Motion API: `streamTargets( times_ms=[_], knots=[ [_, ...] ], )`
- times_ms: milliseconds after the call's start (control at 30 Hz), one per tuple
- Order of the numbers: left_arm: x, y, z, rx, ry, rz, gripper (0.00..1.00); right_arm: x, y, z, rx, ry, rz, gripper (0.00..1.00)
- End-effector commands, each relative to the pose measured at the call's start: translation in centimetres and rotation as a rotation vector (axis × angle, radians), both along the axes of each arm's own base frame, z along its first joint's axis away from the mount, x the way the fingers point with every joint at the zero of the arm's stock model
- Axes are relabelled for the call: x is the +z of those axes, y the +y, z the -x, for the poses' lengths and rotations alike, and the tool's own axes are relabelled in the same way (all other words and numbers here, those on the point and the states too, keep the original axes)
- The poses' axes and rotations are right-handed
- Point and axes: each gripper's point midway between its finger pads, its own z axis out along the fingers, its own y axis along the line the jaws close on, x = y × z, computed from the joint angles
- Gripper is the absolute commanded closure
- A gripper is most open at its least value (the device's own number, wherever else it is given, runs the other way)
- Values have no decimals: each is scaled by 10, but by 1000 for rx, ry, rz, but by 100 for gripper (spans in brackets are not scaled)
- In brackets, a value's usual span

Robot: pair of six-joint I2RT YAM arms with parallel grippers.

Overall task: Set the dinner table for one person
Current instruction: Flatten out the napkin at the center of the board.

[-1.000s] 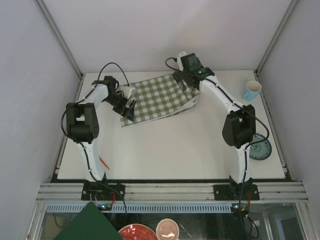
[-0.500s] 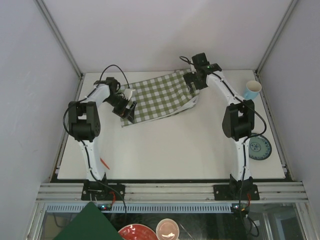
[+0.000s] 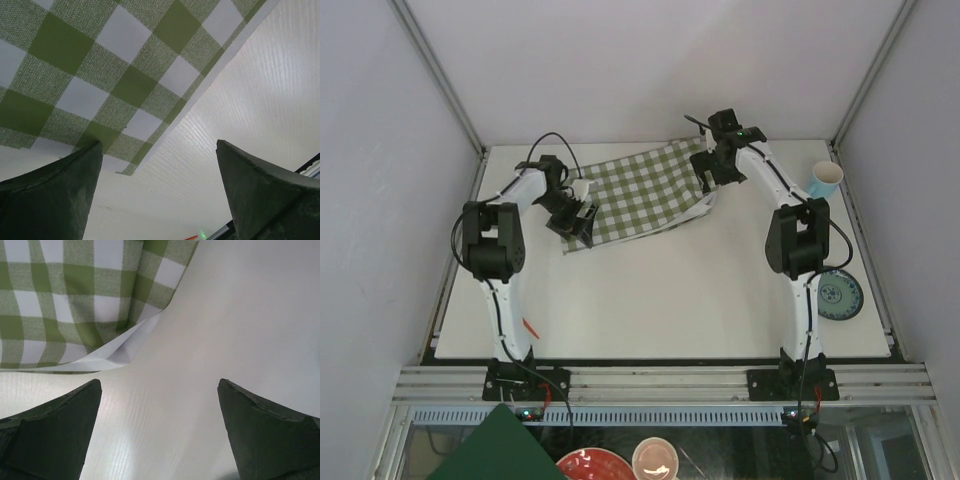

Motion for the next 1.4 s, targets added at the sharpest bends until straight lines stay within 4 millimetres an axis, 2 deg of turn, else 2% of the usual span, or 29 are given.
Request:
streamTargets(
  times_ms=[0,100,267,300,400,500,567,700,833,1100,1167,1333,1367],
  knots=[
    [3,0,-11,12,-42,-87,0,26,-13,6,-90,3,-90,1],
    [2,1,-9,14,-44,-94,0,13,-24,6,-166,51,-224,2],
    [3,5,-2,9,-43,-109,0,1,-19,-4,-149,111,-378,9],
    [3,7,-1,9,-43,-117,0,4,-19,-11,-144,106,-392,11],
    [2,10,2,8,-45,-133,0,6,-7,-22,-80,125,-457,15],
    [1,10,5,4,-48,-133,0,6,12,-25,8,147,-566,28],
    [1,11,6,6,-51,-132,0,2,22,-26,57,150,-596,29],
    [2,11,9,-2,-57,-131,0,-19,26,-34,70,157,-567,29],
    [4,10,14,-19,-64,-119,0,-35,22,-41,60,156,-559,35],
    [6,9,22,-34,-63,-105,0,-47,10,-47,40,133,-499,42],
    [5,8,23,-34,-60,-98,0,-50,7,-48,34,125,-484,48],
    [4,6,24,-33,-56,-89,0,-56,7,-49,32,127,-468,80],
    [5,6,25,-34,-56,-86,0,-58,8,-48,34,132,-464,82]
  ],
)
